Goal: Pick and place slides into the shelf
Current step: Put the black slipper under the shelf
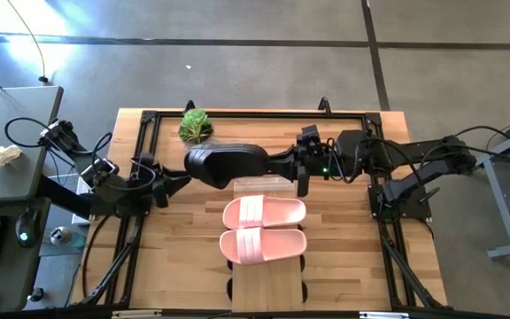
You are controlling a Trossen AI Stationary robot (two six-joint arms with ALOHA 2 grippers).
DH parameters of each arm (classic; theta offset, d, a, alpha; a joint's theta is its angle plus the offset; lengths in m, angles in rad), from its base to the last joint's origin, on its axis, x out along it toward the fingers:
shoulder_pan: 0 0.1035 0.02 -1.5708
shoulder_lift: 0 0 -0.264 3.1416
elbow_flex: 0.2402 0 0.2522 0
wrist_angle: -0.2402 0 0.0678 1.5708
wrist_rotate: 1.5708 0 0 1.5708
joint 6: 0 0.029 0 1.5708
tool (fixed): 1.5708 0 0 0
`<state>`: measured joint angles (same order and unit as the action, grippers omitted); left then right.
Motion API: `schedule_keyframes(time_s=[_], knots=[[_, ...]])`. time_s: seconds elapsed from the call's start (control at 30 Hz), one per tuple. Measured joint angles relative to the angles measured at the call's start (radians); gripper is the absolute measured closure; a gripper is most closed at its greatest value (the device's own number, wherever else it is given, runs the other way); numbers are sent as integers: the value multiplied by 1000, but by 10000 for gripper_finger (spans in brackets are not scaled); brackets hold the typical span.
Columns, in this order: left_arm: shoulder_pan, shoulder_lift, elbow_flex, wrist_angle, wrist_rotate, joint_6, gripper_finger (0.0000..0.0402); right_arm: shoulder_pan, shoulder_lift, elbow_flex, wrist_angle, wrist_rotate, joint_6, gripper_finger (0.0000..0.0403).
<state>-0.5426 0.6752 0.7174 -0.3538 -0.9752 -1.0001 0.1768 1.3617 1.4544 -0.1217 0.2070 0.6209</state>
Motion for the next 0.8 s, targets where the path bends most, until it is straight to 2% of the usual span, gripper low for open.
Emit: schedule_keyframes(time_s=[0.4,0.8], knots=[[-1,-86,1,-39,34,34,232,-1,-10,-1,-21,4,8,364],[-1,-91,2,-64,49,53,231,0,-12,-2,-56,10,34,364]])
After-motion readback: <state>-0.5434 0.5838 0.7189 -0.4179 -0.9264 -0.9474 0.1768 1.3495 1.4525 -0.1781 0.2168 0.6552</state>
